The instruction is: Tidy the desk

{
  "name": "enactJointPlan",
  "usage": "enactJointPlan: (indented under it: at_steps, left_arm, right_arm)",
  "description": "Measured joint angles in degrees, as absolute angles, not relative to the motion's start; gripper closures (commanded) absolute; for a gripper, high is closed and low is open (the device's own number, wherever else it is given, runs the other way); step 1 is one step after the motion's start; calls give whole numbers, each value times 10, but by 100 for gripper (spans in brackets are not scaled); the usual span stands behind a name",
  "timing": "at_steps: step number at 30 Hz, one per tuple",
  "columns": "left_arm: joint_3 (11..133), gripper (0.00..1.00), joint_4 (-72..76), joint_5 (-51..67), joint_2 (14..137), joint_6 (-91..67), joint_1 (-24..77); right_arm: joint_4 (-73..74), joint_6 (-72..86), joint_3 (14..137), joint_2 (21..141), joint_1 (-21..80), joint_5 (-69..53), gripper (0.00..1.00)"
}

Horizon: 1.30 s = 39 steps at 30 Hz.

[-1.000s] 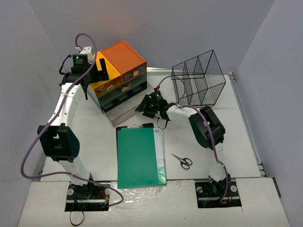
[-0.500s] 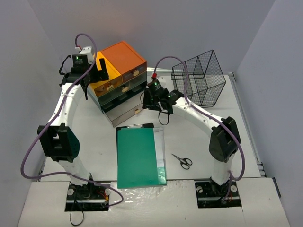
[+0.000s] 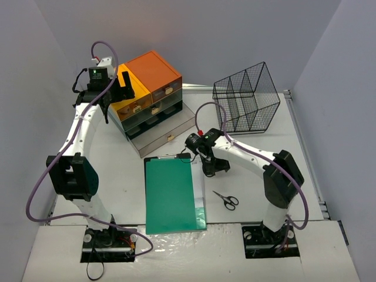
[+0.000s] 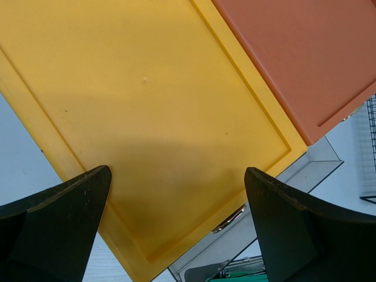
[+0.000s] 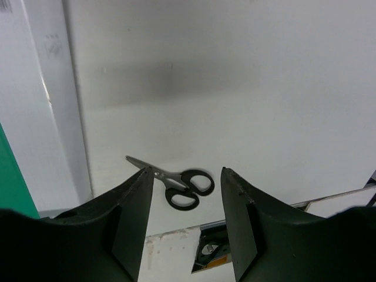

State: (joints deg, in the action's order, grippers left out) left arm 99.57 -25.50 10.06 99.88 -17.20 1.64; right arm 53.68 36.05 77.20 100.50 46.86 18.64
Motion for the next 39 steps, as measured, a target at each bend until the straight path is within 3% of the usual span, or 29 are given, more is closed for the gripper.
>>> enactJointPlan:
  at_steps: [14, 23, 39]
  left_arm:
    - [996, 3, -252, 103, 1000, -171, 16]
    - [998, 3, -252, 102, 1002, -170, 19]
    - [1000, 3, -256, 92, 1003, -166, 25]
  right_arm:
    - [492, 511, 564, 776, 521, 155, 56]
    - [453, 611, 457, 759, 602, 140, 56]
    - [421, 715, 384, 720, 605, 178, 55]
